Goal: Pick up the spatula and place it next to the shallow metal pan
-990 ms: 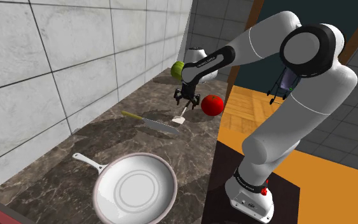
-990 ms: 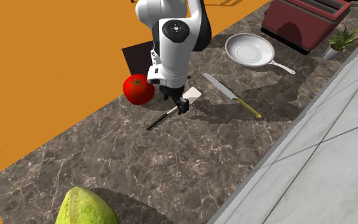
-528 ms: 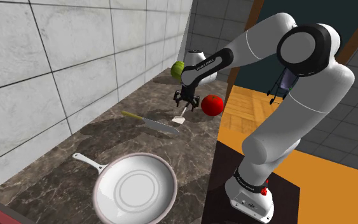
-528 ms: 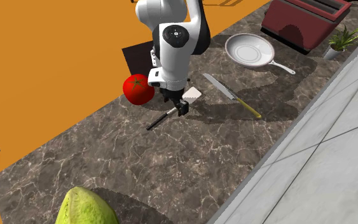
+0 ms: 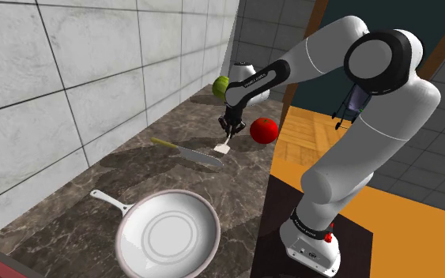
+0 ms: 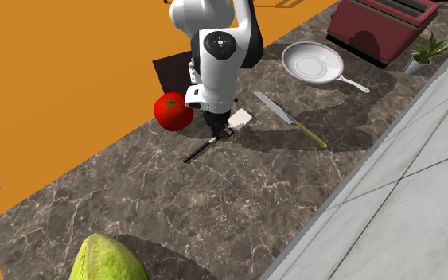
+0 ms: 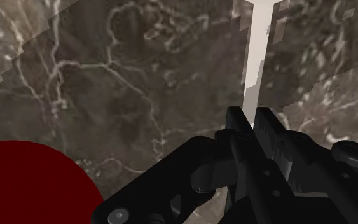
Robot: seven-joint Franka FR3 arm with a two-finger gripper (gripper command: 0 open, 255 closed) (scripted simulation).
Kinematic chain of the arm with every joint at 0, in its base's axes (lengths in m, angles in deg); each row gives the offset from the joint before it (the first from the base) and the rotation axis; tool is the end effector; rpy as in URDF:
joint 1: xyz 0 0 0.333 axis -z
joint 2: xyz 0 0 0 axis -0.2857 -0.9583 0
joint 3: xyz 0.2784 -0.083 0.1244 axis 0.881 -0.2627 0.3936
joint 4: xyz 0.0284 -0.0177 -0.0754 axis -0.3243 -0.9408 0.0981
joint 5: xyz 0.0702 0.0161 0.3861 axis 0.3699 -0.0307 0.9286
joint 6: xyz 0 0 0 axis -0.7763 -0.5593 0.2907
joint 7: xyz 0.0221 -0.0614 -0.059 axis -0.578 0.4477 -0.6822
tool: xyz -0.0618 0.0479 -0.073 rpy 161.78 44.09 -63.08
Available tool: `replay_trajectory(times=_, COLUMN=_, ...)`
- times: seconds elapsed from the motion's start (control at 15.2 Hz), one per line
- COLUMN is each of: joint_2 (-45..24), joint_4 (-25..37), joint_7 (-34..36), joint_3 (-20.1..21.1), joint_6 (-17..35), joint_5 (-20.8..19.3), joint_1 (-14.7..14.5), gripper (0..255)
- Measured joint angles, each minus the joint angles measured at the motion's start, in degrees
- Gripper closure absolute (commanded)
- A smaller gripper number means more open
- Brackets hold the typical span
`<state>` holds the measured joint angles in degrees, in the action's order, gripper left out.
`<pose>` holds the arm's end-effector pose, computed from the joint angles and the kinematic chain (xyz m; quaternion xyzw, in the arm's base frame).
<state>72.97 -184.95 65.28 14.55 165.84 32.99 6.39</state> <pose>0.4610 -0.1207 0.3493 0.8082 -0.5880 0.0270 0.0193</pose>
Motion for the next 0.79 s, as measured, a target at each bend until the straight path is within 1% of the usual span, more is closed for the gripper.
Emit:
replay_trajectory(times=0.33, joint_2=0.3, joint_4=0.1, joint_7=0.0, joint_3=0.0, joint_6=-0.4, joint_5=0.1, joint_1=0.0, gripper=255)
replay_trajectory(times=0.79, joint_2=3.3, joint_4=2.3, joint_7=-0.9, joint_3=-0.2, joint_6=-5.5, joint_5=0.8, joint_1=-0.1, gripper=255)
